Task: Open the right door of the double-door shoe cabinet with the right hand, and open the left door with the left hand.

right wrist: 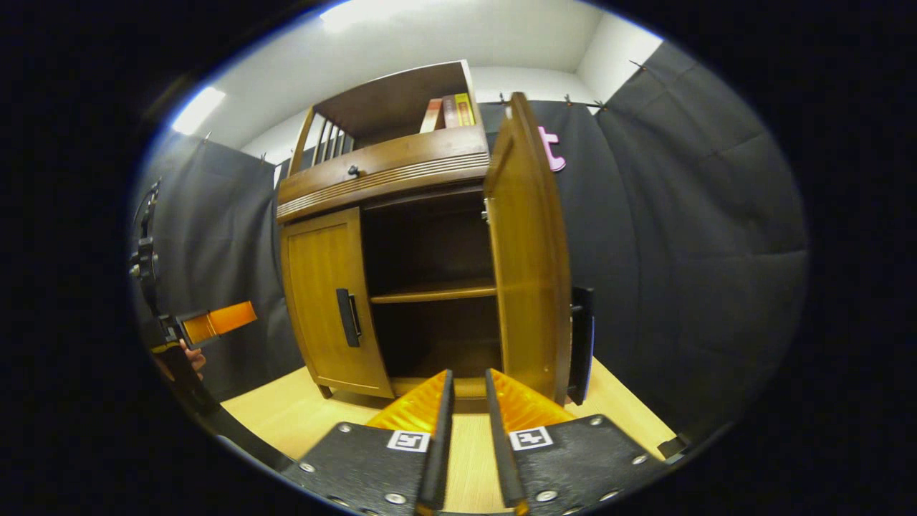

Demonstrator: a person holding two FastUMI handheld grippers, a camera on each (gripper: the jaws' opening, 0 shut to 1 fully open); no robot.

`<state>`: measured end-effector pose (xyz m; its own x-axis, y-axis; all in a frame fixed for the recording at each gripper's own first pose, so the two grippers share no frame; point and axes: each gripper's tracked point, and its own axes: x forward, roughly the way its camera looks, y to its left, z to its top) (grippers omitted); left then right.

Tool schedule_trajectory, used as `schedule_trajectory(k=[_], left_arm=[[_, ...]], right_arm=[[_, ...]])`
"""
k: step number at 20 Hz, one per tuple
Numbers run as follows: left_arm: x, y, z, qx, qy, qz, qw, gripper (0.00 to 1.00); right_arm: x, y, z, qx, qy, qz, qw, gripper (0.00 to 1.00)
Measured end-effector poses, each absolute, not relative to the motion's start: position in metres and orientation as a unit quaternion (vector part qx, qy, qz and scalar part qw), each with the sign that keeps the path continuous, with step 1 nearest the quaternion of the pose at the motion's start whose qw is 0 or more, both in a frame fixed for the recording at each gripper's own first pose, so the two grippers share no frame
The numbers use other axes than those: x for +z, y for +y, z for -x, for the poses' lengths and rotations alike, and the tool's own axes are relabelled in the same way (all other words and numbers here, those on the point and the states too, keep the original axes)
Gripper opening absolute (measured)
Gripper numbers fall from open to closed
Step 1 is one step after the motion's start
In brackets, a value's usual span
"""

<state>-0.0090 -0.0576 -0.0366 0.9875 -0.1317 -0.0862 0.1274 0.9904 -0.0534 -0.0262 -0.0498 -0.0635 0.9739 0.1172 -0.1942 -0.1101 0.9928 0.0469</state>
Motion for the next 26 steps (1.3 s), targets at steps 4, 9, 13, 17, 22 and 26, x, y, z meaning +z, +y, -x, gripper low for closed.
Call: schedule_trajectory(k=[4, 9, 13, 17, 22, 26], left_arm=[[-0.035, -0.048, 0.009, -0.056, 0.045, 0.019, 0.997, 0.95], [-0.050, -0.069, -0.033, -0.094, 0.060, -0.011, 0.994, 0.94], [-0.068, -0.091, -0.093, -0.110, 0.053, -0.032, 0.992, 0.95], [-0.110, -0.118, -0.142, -0.141, 0.071, -0.046, 0.986, 0.95], [-0.148, -0.123, -0.191, -0.137, 0.105, -0.029, 0.985, 0.95], [-0.162, -0.124, -0.218, -0.127, 0.103, -0.027, 0.986, 0.95]], right_arm=[[-0.062, -0.034, 0.021, 0.059, 0.092, -0.002, 0.994, 0.71], [-0.054, -0.028, 0.023, 0.052, 0.082, -0.032, 0.995, 0.97], [-0.059, -0.023, 0.037, 0.065, 0.099, -0.025, 0.993, 0.99], [-0.062, -0.027, 0.051, 0.058, 0.108, -0.013, 0.992, 0.99], [-0.062, -0.031, 0.055, 0.037, 0.112, -0.041, 0.992, 0.99], [-0.064, -0.041, 0.053, 0.022, 0.117, -0.038, 0.992, 0.88]])
